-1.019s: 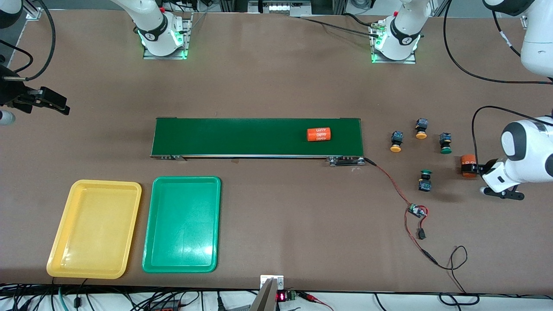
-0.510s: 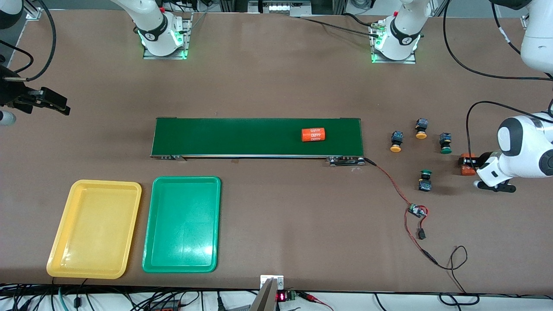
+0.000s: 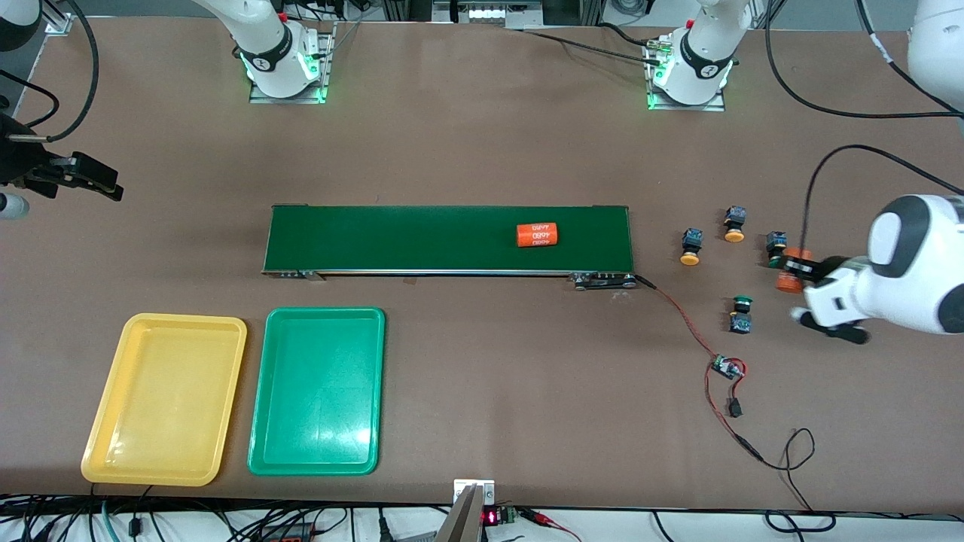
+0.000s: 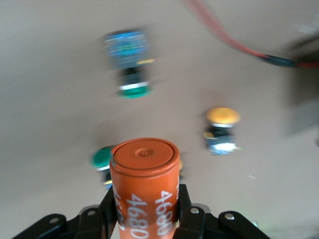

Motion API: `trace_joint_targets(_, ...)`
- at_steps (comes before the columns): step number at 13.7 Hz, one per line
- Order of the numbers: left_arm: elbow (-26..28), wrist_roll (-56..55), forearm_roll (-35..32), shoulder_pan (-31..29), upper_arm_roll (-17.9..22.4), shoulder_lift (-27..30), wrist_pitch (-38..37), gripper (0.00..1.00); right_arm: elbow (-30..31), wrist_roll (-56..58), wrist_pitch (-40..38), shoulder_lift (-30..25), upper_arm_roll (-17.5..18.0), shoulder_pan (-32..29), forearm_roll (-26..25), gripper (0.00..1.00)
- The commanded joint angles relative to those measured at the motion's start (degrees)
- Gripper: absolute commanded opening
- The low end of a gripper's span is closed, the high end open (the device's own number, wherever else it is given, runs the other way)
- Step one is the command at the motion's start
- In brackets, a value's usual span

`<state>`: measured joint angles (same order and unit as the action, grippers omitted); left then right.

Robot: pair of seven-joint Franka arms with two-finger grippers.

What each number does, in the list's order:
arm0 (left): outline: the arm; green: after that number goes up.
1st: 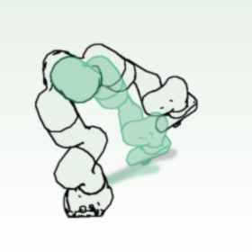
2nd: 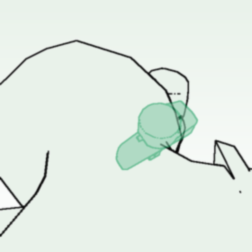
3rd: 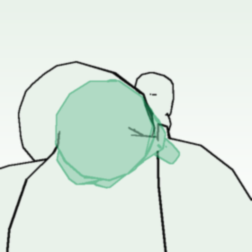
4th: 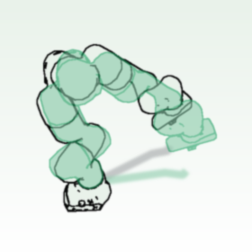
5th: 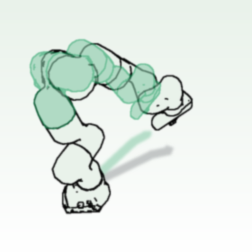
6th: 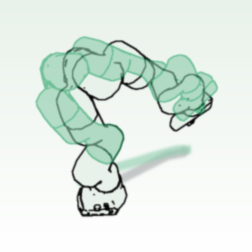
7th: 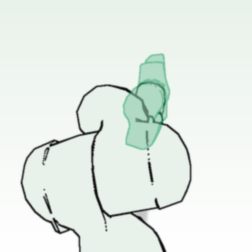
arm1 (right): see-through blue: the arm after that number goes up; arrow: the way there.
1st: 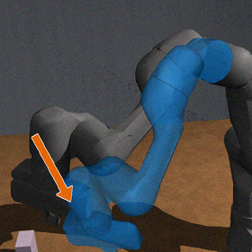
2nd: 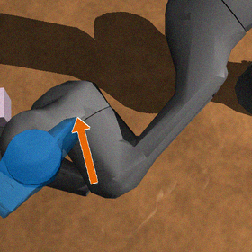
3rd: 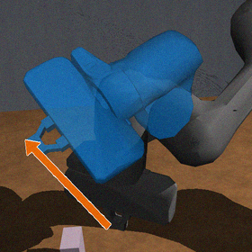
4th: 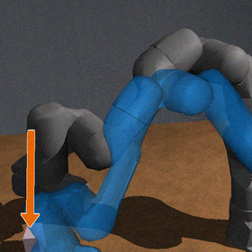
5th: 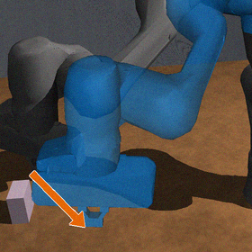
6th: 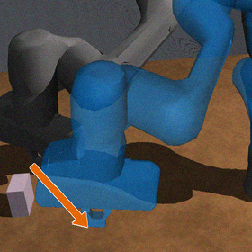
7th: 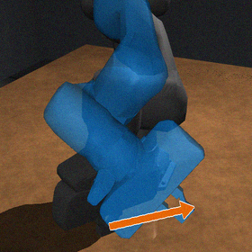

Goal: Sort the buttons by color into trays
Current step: 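Place the second battery on the conveyor belt with the left gripper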

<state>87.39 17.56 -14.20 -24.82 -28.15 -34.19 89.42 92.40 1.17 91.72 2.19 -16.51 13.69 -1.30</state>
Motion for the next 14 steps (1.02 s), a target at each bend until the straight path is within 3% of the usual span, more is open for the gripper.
trace_joint_targets(1, -0.47, 5.19, -0.74, 6.68, -2.35, -1.32, -2.41, 0.18, -0.73, 0.24, -0.67, 0.10, 0.08, 0.11, 0.07, 1.00)
trace_joint_targets(4, 1.63, 15.95, -0.56, 12.50, -3.75, -1.76, -1.19, 0.17, -0.73, 0.41, -0.67, 0.10, 0.08, 0.02, 0.07, 1.00)
trace_joint_targets(6, 6.27, 22.67, -0.65, 12.17, -6.99, -1.32, 5.46, 0.17, -0.73, 0.32, -0.58, 0.19, 0.08, -0.15, 0.25, 1.00)
trace_joint_targets(10, 11.30, 23.66, -1.61, 12.51, -12.54, -0.97, 13.92, 0.16, -0.73, 0.42, -0.76, 1.32, -0.01, -0.42, 0.25, 1.00)
trace_joint_targets(14, 14.47, 23.66, -7.49, 15.40, -13.60, -0.97, 18.24, 0.17, -0.73, 0.50, -0.93, 2.74, 0.16, 0.55, 0.25, 1.00)
